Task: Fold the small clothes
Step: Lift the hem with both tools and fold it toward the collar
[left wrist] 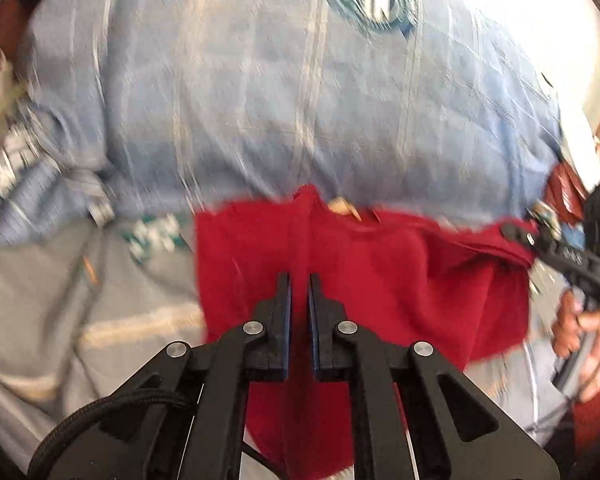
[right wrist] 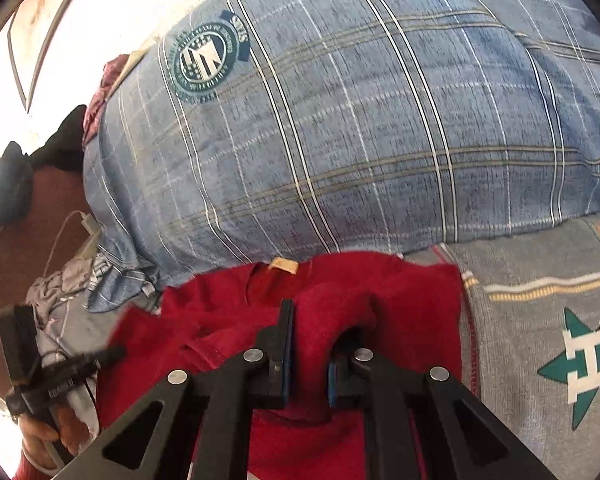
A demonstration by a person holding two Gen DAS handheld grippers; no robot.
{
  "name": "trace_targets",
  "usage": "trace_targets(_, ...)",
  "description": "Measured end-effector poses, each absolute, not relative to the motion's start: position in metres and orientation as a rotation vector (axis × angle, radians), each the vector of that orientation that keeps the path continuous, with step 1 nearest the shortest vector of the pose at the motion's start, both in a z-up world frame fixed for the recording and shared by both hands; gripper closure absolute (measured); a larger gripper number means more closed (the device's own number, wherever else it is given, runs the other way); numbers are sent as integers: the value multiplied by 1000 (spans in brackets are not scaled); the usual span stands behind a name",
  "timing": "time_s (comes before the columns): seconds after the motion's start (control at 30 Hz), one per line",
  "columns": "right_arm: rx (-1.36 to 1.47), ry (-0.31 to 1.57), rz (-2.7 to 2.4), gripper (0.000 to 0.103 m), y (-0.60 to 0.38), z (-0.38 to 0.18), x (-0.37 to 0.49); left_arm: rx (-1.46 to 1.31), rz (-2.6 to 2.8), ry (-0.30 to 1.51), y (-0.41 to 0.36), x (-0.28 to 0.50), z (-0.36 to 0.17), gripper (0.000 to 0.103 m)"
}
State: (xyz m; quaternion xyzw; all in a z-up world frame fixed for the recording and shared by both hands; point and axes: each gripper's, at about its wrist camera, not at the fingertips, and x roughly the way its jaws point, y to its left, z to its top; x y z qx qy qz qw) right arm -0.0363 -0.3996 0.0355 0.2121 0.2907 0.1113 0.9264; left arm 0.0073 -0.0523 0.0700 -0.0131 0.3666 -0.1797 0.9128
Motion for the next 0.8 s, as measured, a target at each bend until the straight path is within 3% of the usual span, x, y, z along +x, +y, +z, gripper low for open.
trace_targets(0.17, 474, 623, 185, 92, -401, 32, -8, 31, -263, 719, -61, 54, 69, 97)
trace_targets(0.3, 581, 716, 191, 88, -416, 12, 31, 57, -165, 770, -66, 98, 39, 97)
trace_targets(0.37, 665, 783, 197, 81, -428, -1, 51, 50, -140, 812, -67, 114, 20, 97)
trace_targets(0.43, 738, 810, 237, 62, -439, -7, 58, 47, -146, 847, -66, 124, 9, 96)
trace_targets(0.53, 713, 741, 179, 47, -452, 6, 42, -19, -183, 896, -58, 131, 5, 95)
trace_targets(0.57, 697, 711, 155, 47, -458, 13, 31, -36, -189, 897, -55, 130, 6, 95)
trace_targets(0.7, 560, 668, 221, 47, -443, 37, 9, -77, -195, 874, -42, 114, 20, 69)
trace_targets(0.8, 367, 670, 222, 48, -408, 45, 9, -110, -227, 862, -35, 94, 31, 65)
